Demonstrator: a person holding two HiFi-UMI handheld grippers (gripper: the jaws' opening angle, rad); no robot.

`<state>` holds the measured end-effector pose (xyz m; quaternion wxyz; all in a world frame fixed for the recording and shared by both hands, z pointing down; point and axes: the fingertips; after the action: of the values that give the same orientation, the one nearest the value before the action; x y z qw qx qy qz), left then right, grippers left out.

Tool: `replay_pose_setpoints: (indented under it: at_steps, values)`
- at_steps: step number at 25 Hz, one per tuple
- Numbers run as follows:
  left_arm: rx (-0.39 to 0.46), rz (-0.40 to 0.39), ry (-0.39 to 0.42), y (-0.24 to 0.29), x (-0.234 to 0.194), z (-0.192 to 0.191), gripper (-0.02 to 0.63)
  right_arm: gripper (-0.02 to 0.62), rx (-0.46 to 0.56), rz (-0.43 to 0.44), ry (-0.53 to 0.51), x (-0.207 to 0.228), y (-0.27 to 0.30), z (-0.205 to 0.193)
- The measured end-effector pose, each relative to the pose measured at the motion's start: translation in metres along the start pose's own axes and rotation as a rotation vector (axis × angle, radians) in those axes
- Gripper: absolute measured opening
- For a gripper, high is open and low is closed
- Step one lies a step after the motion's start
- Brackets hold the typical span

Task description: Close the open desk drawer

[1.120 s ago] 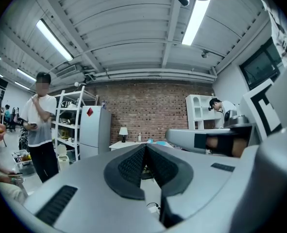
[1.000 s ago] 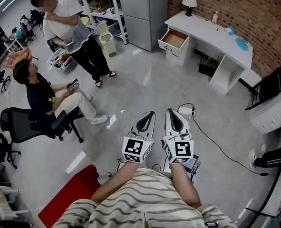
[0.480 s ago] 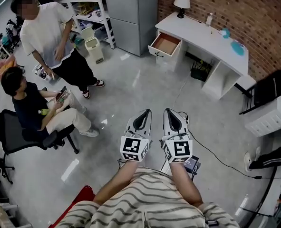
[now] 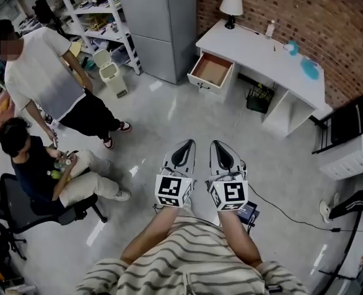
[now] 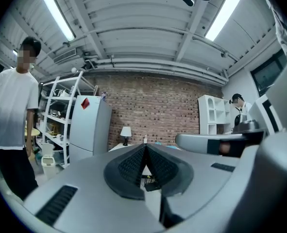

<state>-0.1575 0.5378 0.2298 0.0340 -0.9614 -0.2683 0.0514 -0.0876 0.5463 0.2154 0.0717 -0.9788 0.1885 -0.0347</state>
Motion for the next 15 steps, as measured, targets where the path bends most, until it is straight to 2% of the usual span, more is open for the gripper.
replay_pose_setpoints:
  at_steps: [7,15]
  values:
    - [0.007,-0.040,0.011,0.073,-0.064,0.003,0.008,0.010,0.005,-0.042,-0.018,0.019,0.089,-0.007]
    - [-0.016,-0.090,-0.006,0.124,-0.080,-0.001,0.008,0.011,-0.045,-0.093,-0.037,0.048,0.140,-0.013]
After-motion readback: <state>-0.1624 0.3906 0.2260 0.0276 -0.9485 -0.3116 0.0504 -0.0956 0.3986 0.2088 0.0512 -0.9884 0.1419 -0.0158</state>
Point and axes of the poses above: the fingertips, and each gripper's own axes: y forward along the fingers, x to its right, z out of its top, and after that the axes turned 6 degrees about x, right-handed
